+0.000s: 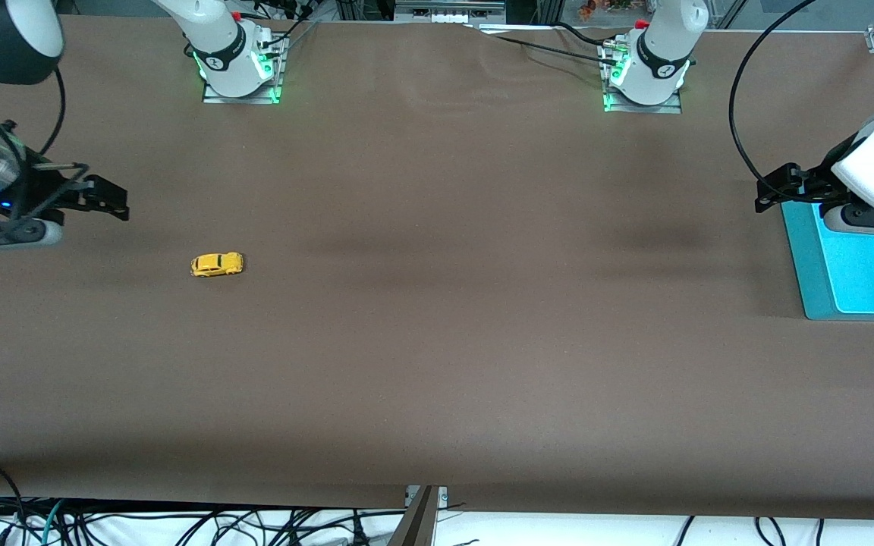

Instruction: Wind and store yellow beetle car

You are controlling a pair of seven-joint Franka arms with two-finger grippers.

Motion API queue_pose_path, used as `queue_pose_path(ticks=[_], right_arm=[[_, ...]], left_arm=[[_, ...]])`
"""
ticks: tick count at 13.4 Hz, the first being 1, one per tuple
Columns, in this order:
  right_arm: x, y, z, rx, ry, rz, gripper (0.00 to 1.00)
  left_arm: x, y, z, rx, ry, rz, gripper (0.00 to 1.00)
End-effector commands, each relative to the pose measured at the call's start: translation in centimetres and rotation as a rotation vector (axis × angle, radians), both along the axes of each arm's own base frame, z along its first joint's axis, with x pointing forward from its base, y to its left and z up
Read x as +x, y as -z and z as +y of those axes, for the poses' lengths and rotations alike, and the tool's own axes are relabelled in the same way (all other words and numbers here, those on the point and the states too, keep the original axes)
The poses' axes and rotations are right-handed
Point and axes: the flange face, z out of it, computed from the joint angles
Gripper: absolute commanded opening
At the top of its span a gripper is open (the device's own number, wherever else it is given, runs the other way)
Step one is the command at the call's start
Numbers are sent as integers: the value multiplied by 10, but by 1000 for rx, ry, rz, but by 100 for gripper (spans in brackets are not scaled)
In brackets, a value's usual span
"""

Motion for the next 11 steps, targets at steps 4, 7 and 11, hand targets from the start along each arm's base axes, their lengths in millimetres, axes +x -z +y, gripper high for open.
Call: queue_pose_path(ticks=[4,7,11], right_arm=[[-5,28,19,-25,-75,134,100],[2,51,9,20,-379,189,100],[14,99,7,31,-748,294,100]], left_arm=[[2,-5,1,8,2,4,100],[1,-5,1,10,2,10,100],[1,-5,1,10,4,8,100]])
